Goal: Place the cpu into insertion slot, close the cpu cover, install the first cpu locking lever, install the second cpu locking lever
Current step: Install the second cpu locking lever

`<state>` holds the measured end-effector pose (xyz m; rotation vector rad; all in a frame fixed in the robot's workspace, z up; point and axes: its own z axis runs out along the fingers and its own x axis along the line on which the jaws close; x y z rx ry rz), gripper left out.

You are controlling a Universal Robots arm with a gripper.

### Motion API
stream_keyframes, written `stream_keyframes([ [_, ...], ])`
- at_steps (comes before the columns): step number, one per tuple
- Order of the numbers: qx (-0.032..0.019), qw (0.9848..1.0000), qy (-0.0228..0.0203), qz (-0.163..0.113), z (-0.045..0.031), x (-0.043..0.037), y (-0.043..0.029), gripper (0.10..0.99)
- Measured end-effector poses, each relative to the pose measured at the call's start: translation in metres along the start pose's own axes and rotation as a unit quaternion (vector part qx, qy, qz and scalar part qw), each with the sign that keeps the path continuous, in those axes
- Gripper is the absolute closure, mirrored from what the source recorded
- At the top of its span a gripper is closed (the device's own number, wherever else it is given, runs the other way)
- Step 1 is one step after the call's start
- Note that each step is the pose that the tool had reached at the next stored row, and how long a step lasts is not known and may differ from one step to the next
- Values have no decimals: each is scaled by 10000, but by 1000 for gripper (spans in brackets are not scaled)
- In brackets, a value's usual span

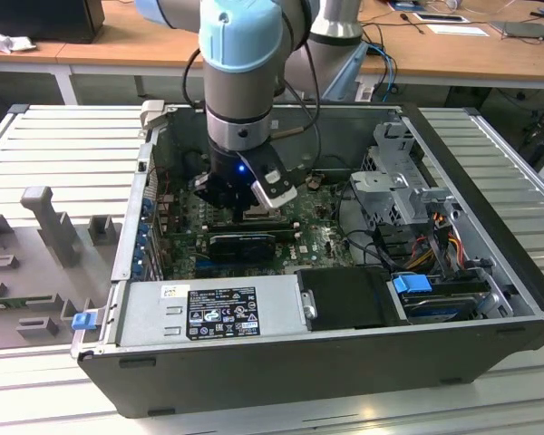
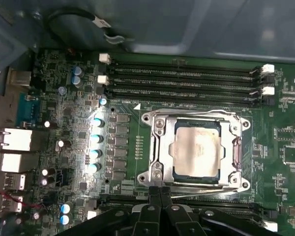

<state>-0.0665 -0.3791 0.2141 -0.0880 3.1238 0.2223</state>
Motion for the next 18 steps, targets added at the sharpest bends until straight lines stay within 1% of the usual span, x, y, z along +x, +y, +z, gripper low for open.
stream_keyframes([
  [1,-81,10000,-2,-16,5,7,-21,984],
  [3,-124,9999,2,-64,13,15,-36,984],
  [4,-164,9998,2,-81,16,27,-60,984],
  [5,-218,9997,-1,-83,15,41,-82,984],
  [6,-285,9996,-5,-83,15,59,-103,984],
  [7,-334,9994,-8,-84,16,71,-120,984],
  [8,-364,9993,-10,-84,18,76,-132,984],
  [9,-426,9991,-14,-84,26,80,-152,984],
  [10,-457,9989,-16,-84,31,80,-159,984],
  [11,-524,9986,-20,-83,36,84,-167,984],
  [12,-617,9981,-26,-83,44,104,-176,984],
  [13,-667,9977,-30,-83,54,109,-186,984],
  [15,-700,9975,-32,-83,70,111,-198,984],
  [16,-729,9973,-34,-83,79,112,-205,984],
  [17,-746,9972,-35,-82,84,112,-209,984],
  [18,-782,9969,-37,-82,99,113,-215,984],
])
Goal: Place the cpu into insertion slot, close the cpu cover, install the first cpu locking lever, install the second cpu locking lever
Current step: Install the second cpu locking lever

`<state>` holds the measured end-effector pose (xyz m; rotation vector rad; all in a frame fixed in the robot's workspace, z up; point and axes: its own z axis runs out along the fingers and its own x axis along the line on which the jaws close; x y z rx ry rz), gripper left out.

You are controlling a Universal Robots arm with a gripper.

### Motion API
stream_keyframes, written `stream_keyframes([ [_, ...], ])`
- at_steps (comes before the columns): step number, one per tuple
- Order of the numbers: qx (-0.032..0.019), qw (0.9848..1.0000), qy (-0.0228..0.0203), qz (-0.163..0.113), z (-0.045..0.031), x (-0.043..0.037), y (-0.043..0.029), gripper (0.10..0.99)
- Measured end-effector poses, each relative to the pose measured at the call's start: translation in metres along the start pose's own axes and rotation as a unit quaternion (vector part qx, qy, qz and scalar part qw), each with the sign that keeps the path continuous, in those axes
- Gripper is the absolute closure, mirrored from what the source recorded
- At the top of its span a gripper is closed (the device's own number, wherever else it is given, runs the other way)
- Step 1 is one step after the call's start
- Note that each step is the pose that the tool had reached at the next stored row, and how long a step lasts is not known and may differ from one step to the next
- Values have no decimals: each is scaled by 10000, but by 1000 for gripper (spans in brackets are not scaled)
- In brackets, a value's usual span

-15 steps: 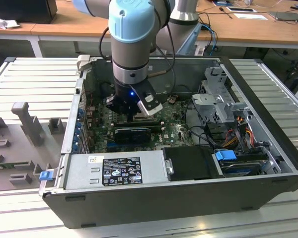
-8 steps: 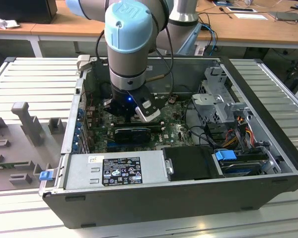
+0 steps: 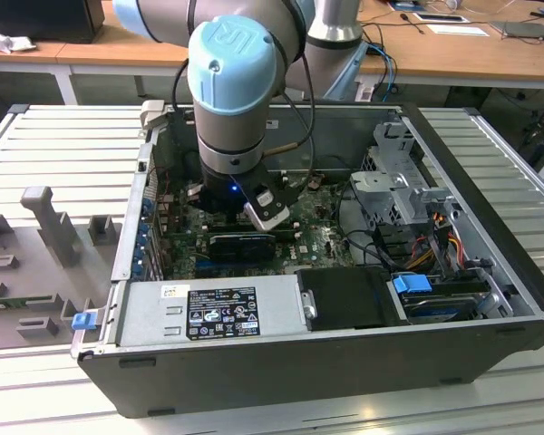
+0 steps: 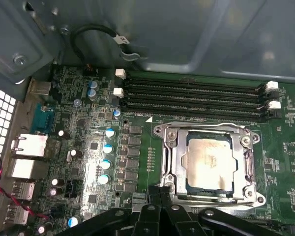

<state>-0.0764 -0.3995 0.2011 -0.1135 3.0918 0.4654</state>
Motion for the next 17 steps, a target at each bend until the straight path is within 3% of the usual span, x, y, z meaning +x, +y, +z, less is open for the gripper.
stream_keyframes([
  [8,-185,9998,-15,0,62,7,-21,984],
  [10,-202,9998,-15,0,63,11,-25,984],
  [17,-207,9998,-16,0,-156,7,44,984],
])
